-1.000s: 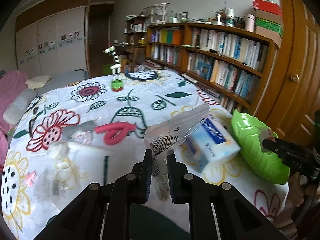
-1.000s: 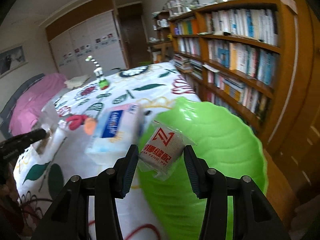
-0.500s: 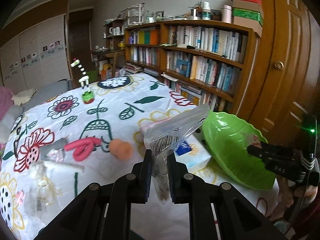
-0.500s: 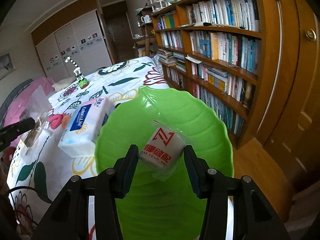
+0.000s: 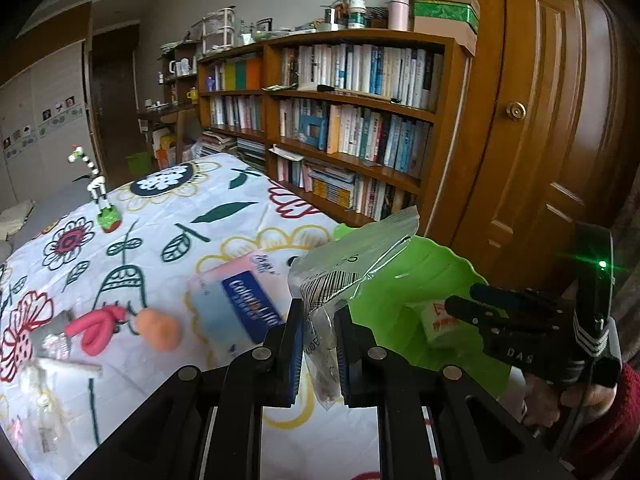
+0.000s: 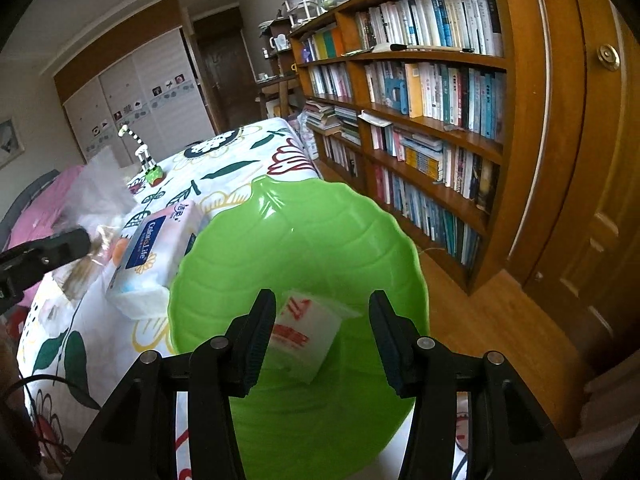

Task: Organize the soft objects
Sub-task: 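Lower the white packet into the green leaf plate and open the right tool, then lower the clear plastic bag into the green plate and open the left tool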

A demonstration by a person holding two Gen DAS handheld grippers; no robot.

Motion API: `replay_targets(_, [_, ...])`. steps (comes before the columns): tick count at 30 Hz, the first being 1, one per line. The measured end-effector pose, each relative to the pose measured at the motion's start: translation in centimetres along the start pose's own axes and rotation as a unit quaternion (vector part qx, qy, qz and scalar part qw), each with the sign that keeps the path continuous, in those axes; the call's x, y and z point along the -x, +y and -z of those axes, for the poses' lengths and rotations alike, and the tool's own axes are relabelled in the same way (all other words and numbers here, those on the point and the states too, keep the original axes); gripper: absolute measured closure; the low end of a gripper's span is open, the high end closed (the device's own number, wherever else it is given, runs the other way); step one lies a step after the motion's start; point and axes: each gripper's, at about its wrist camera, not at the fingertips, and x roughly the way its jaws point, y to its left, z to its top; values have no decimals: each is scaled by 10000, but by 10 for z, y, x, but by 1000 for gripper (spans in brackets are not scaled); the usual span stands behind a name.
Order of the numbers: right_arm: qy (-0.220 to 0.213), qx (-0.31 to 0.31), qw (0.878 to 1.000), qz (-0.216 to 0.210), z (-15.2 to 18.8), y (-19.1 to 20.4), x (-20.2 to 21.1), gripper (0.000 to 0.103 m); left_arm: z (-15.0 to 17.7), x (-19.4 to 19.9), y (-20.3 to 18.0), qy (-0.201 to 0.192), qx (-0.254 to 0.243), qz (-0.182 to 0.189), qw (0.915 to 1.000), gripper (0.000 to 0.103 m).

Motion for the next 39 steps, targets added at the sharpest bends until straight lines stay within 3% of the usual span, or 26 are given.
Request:
replay_targets(13, [-134,-84,9998,133,-4,-9,3,53,-12,-37,-28,295,-57,705,9971,85])
replay_targets(15, [-134,-106,9997,151,-4,-11,3,53,-12,-43,-30,381,-9,808,9960,75])
replay_targets(17, [-134,-128,9997,172,-5,-13,2,53,-12,-45,-30,389,46,814,9959,44])
replay_targets(19, [-139,-146,9996,209,-4,-14,3,53,-11,-43,-29,324,83,791,9963,36])
replay_targets(27, [-169,-120,9994,267,-6,-17,3,53,-11,-44,-15,353,215,678,9968,36])
replay_targets(39, [-312,96,9994,115,-7,9,8,53,-6,-28,10,216,354,341,9986,22])
